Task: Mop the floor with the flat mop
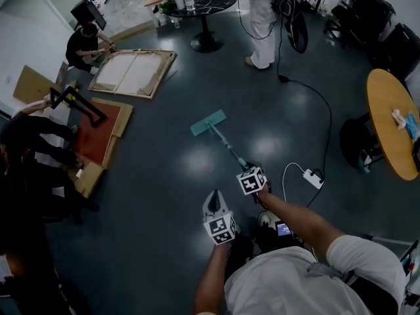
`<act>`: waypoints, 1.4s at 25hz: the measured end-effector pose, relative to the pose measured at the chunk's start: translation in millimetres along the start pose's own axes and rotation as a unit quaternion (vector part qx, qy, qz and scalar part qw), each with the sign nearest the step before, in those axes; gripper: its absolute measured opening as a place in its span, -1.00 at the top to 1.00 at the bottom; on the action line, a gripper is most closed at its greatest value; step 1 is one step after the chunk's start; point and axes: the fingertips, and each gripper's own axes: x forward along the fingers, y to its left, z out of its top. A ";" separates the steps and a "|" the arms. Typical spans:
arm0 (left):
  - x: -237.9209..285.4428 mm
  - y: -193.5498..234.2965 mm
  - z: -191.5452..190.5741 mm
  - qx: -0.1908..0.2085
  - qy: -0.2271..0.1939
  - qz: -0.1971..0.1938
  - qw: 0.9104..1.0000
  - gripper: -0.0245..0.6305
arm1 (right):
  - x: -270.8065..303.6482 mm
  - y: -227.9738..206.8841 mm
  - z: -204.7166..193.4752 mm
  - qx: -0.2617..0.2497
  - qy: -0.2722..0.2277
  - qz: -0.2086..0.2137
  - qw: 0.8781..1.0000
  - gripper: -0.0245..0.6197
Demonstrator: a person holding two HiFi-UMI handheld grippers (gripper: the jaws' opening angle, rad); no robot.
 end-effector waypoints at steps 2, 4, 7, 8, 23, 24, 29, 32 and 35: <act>-0.1 -5.4 -1.4 0.000 0.002 -0.003 1.000 0.91 | -22.1 1.3 -17.2 -0.002 0.002 0.006 1.000 0.58; -3.3 -12.6 -4.6 -0.001 0.005 -0.007 1.000 0.91 | -47.9 0.6 -37.0 -0.003 0.006 0.012 1.000 0.58; -10.4 -23.2 -8.3 -0.001 0.007 -0.016 1.000 0.91 | -89.1 -3.7 -65.9 -0.005 0.010 0.017 1.000 0.58; -13.4 -25.9 -9.0 0.000 0.006 -0.019 1.000 0.91 | -103.1 -4.7 -75.4 -0.006 0.013 0.018 1.000 0.58; -51.7 -44.5 -21.0 0.001 0.003 -0.039 0.999 0.91 | -213.6 2.6 -157.5 -0.024 0.033 0.018 0.999 0.58; -53.4 -45.1 -21.2 0.000 0.003 -0.039 0.999 0.91 | -214.0 2.8 -157.0 -0.023 0.032 0.017 0.999 0.58; -60.0 -47.4 -21.3 -0.001 0.002 -0.041 0.999 0.91 | -215.5 3.6 -155.7 -0.019 0.029 0.014 0.999 0.58; -61.9 -46.6 -22.7 0.000 0.002 -0.042 0.999 0.91 | -214.4 5.7 -157.2 -0.021 0.031 0.013 0.999 0.58; -61.3 -48.7 -23.3 -0.001 0.002 -0.043 0.999 0.91 | -213.5 4.1 -157.6 -0.022 0.029 0.013 0.999 0.58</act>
